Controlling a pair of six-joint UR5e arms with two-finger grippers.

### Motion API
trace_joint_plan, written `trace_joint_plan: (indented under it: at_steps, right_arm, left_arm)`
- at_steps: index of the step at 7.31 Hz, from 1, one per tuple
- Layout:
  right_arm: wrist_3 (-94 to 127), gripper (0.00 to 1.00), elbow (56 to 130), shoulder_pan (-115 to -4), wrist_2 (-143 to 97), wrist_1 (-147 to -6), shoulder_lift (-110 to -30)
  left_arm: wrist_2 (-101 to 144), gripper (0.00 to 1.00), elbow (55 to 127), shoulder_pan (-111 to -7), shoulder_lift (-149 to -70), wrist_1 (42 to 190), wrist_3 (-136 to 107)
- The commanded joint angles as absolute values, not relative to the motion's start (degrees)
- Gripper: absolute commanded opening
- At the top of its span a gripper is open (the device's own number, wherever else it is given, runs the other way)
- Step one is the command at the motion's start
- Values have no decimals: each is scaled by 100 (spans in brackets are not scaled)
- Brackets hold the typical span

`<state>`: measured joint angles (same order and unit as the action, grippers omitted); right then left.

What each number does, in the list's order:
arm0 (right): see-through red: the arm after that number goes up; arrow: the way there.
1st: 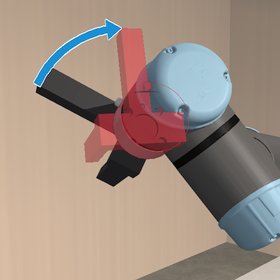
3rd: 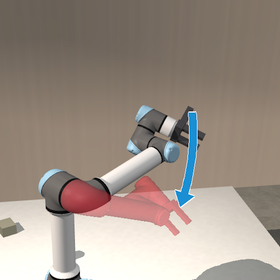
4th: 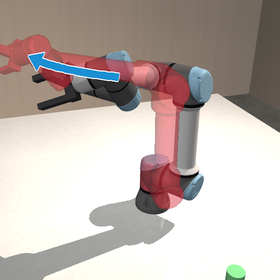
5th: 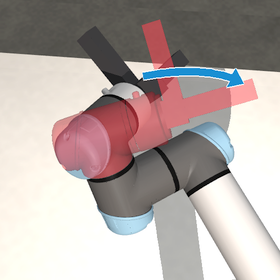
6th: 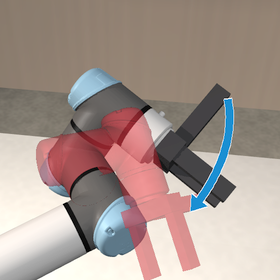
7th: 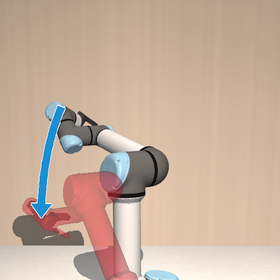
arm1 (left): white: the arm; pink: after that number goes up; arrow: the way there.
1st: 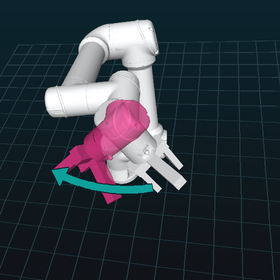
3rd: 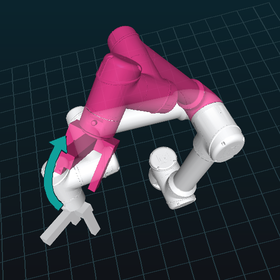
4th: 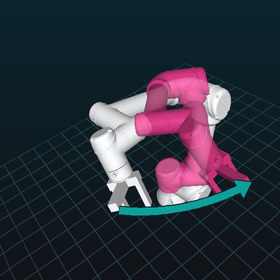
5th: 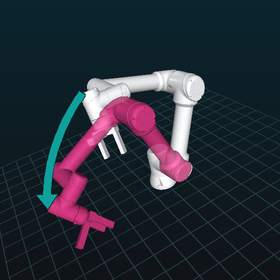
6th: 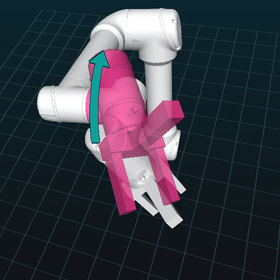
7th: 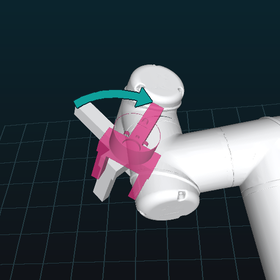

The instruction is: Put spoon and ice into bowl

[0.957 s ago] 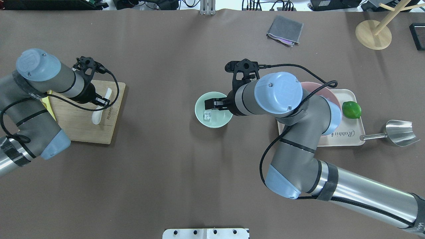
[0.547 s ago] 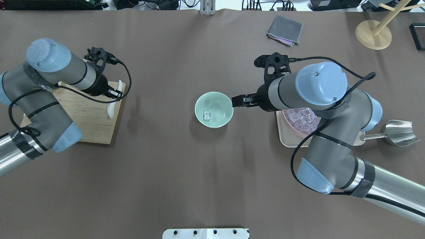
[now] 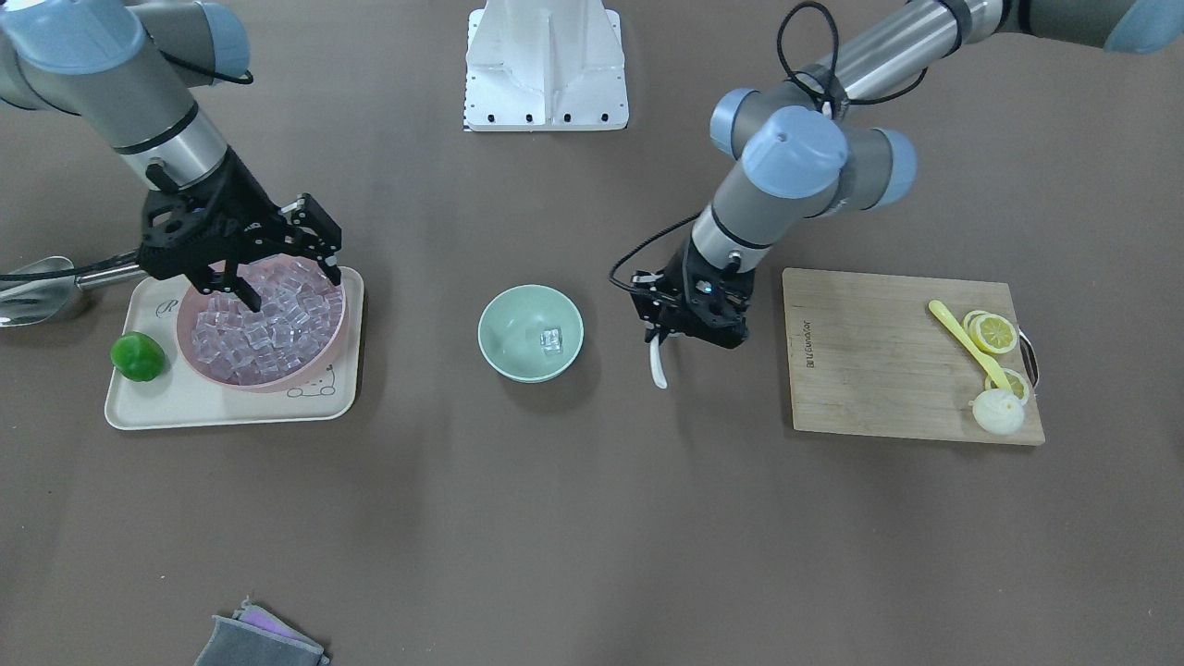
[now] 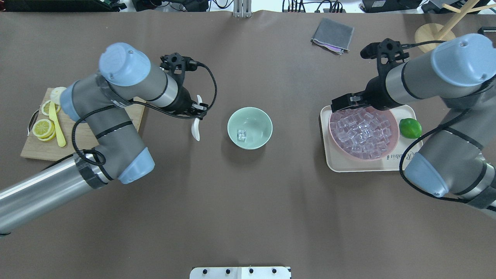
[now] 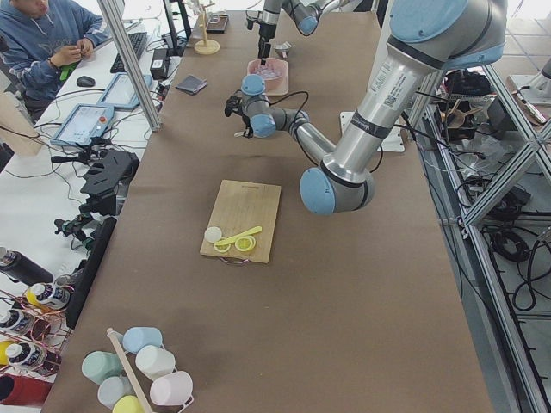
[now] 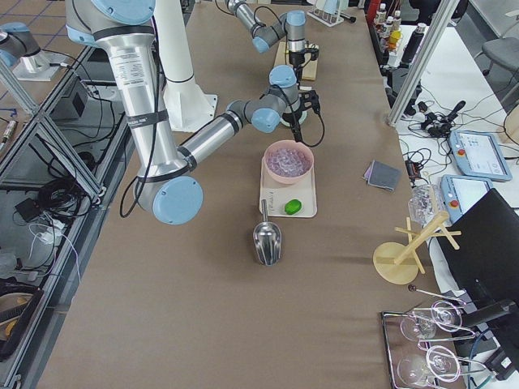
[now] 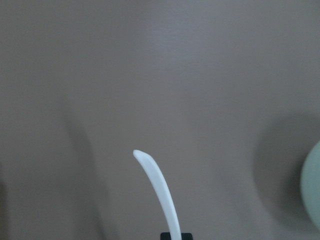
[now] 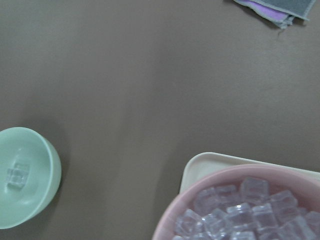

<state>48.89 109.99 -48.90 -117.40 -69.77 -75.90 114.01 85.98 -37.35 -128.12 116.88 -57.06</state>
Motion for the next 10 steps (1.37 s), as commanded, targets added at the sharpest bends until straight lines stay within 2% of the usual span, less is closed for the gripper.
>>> trace_joint_plan:
  at_steps: [1,3,4,5,6,8,10]
  right_arm:
    - [4100,100,10986,-5491,-12041,-6987,-7970]
    - [3877,100,10969,-5712,-12199,-6979,-8138]
    - [3876,100,10986,-5713,-12199,-6979,-8156]
    - [3876,100,10986,-5722,-12199,-6979,-8182]
    - [3876,100,10978,-5722,-12191,-6979,-8191]
    - [3876,100,10969,-5818,-12199,-6979,-8200]
    - [3719,100,10856,-5871,-12217,-6987,-8314]
  left_arm:
    - [10603,0,8324,-3140,-13523,11690,-6361]
    - [10477,0,8314,-3120,-13640,11733,-6372]
    - [10207,19,8288,-3164,-13641,11777,-6337]
    - [9952,93,8236,-3164,-13632,11864,-6337]
    - [9941,99,8218,-3181,-13614,11926,-6337]
    - [10001,99,8261,-3452,-13553,11918,-6328]
    - [10386,99,8462,-3960,-12880,11840,-5526]
